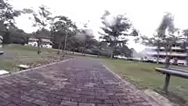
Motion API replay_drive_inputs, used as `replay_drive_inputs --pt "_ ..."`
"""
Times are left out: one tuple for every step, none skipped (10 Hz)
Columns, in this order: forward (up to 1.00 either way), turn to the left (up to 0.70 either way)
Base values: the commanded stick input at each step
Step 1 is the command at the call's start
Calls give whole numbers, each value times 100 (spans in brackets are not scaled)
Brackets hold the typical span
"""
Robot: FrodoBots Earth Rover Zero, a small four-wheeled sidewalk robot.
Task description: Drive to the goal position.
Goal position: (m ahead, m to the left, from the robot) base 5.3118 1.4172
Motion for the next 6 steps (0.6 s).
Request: replay_drive_inputs --pt "70 0" --pt "70 0" --pt "70 0" --pt "70 0" --pt "70 0" --pt "70 0"
